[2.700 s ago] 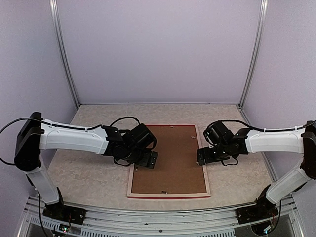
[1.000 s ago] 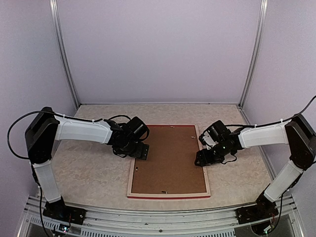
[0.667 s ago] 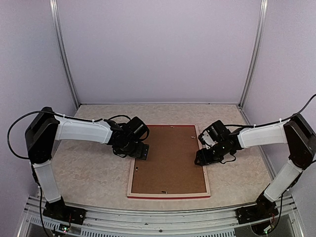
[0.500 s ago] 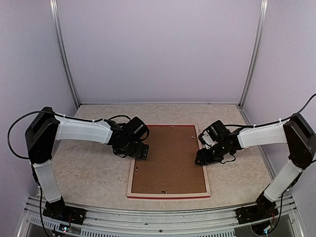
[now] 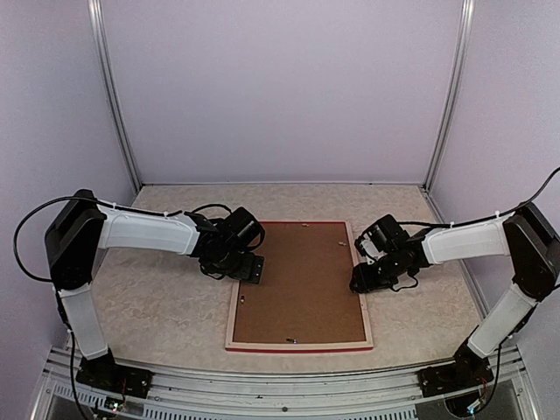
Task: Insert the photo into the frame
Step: Press the fastener onto the backboard.
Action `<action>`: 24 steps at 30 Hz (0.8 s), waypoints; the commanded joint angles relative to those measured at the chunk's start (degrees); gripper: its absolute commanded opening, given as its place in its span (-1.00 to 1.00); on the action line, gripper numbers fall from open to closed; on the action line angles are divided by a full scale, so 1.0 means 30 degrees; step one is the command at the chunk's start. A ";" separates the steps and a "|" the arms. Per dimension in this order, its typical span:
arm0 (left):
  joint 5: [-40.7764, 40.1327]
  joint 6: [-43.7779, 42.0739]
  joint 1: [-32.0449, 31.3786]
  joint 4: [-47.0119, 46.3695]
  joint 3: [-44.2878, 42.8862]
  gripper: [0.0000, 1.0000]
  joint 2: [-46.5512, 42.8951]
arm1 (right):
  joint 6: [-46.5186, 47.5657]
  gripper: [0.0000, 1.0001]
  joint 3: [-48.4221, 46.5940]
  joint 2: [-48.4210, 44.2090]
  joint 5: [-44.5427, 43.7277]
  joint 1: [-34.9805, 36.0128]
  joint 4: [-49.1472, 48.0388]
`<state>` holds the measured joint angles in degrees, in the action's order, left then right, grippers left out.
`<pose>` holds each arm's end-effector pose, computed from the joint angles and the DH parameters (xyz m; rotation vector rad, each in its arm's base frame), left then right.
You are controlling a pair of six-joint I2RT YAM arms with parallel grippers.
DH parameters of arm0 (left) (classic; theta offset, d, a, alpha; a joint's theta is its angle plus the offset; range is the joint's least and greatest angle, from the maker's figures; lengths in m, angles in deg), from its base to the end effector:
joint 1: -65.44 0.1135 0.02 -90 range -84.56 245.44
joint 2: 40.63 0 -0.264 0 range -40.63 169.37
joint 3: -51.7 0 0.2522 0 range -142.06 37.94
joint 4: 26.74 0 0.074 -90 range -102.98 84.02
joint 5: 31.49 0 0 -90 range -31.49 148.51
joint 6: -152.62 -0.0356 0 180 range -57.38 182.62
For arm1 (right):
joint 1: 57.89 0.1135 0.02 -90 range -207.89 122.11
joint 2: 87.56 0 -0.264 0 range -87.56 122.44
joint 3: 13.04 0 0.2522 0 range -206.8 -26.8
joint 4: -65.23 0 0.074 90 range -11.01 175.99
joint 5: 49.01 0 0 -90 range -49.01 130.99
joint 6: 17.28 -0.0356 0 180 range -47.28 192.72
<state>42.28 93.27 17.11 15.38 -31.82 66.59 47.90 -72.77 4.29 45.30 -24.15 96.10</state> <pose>0.2557 -0.2723 0.1656 0.3259 2.6197 -0.0691 0.2412 0.1643 0.1457 -0.2375 2.7270 0.4114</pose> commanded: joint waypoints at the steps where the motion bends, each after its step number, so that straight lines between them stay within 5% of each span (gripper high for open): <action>1: -0.0346 -0.0062 -0.0093 0.0213 -0.0354 0.96 0.0234 | -0.0312 -0.01 0.0609 -0.0186 -0.0853 -0.0126 0.0706; 24: -0.0420 -0.0111 -0.0263 0.0231 -0.0311 0.96 0.0211 | -0.3736 -0.09 0.0319 0.0776 0.0361 -0.0130 0.1876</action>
<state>41.74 93.27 16.71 15.81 -31.82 66.61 39.79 -72.14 3.83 46.11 -24.15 96.14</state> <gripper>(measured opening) 0.982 0.435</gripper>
